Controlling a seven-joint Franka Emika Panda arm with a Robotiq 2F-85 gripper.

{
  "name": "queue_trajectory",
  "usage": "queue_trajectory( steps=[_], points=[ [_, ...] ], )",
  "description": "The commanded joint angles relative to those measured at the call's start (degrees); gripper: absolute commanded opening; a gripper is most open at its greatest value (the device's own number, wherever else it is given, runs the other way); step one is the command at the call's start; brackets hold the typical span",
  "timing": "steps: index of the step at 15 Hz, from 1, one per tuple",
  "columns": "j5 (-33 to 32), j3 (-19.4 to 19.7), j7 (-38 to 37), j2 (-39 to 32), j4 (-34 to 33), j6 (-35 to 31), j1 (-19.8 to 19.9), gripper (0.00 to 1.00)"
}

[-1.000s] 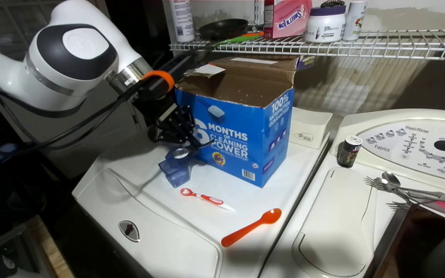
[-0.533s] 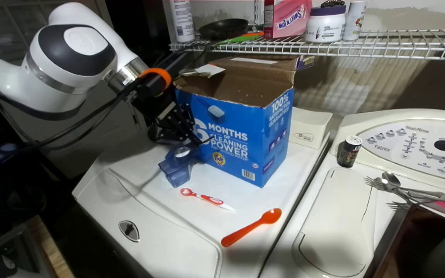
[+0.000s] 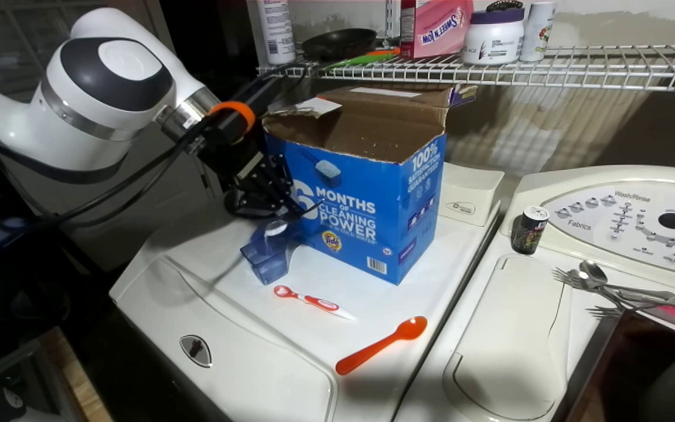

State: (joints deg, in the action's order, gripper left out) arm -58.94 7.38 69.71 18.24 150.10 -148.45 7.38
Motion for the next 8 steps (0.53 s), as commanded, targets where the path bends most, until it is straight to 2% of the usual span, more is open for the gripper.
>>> queue_trajectory(
  steps=[1, 8],
  points=[
    [-3.5, -0.2, -2.9, -0.2, 0.3, -0.1, -0.5, 0.02],
    [-6.2, -0.5, -4.4, 0.2, 0.6, 0.4, -0.9, 0.02]
  ],
)
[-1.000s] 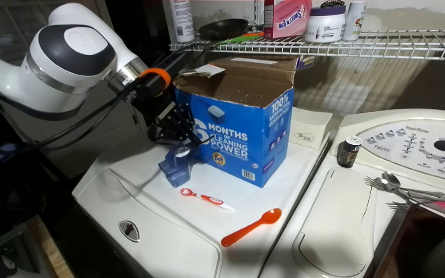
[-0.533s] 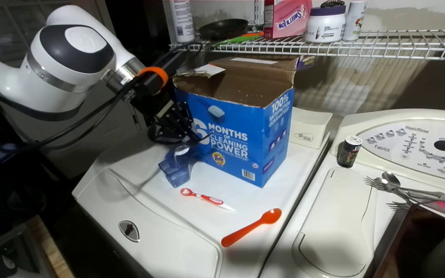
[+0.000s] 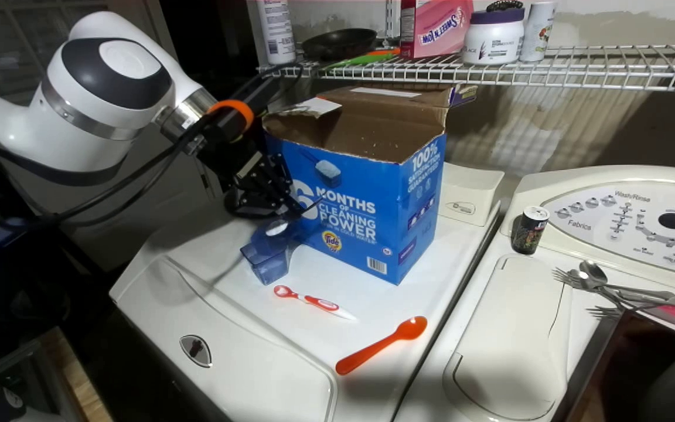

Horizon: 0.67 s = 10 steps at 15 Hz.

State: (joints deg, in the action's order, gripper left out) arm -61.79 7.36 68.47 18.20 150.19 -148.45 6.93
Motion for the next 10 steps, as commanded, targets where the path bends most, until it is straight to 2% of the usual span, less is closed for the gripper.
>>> queue_trajectory(
  steps=[1, 10],
  points=[
    [-3.7, -0.5, -3.3, 0.4, 0.6, 0.4, -0.6, 0.02],
    [-8.5, -1.3, -6.3, 1.1, 1.7, 1.4, -1.1, 0.02]
  ],
)
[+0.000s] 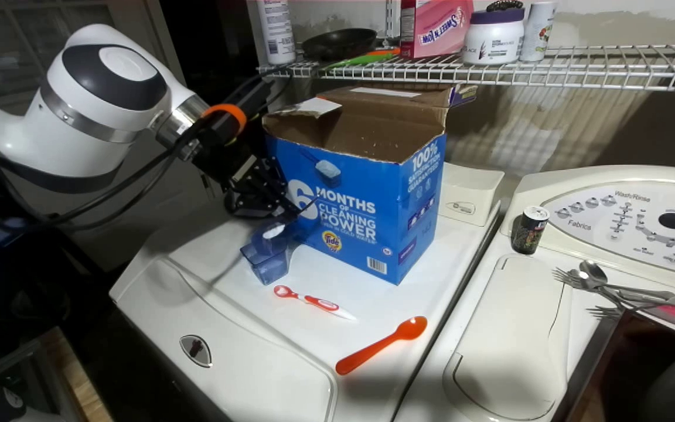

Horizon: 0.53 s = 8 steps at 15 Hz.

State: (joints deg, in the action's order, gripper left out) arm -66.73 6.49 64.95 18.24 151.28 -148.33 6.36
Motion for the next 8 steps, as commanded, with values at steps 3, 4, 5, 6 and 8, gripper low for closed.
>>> queue_trajectory(
  steps=[3, 4, 5, 6, 8],
  points=[
    [-5.5, -0.5, -3.9, 1.0, 0.6, 1.4, -0.6, 0.02],
    [-6.3, -0.7, -4.6, 1.0, 0.6, 1.5, -0.7, 0.02],
    [-6.8, -0.8, -5.0, 1.0, 0.6, 1.5, -0.8, 0.02],
    [-7.5, -0.9, -5.5, 1.0, 0.7, 1.6, -0.9, 0.02],
    [-8.7, -1.2, -6.5, 1.2, 0.7, 2.0, -1.1, 0.02]
  ],
)
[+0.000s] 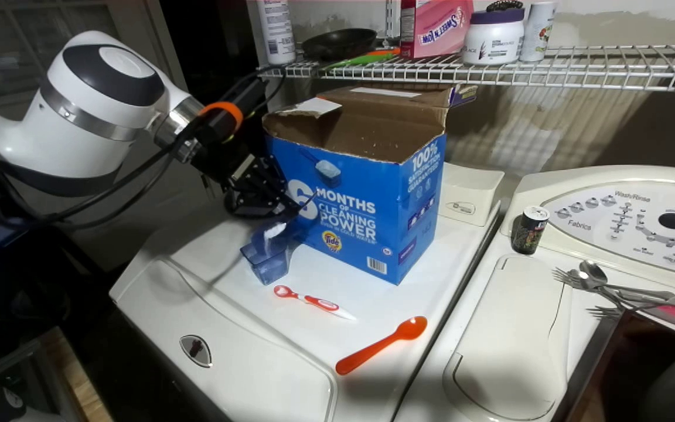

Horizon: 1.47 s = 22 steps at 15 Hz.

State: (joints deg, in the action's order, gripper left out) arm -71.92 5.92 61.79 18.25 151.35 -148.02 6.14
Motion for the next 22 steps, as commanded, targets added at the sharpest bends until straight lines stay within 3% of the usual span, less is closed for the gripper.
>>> queue_trajectory(
  steps=[1, 22],
  points=[
    [-4.2, -0.7, -3.8, 1.3, 0.7, 1.9, -1.0, 0.02],
    [-11.2, -2.0, -9.0, 2.9, 2.0, 7.9, -3.4, 0.02]
  ],
)
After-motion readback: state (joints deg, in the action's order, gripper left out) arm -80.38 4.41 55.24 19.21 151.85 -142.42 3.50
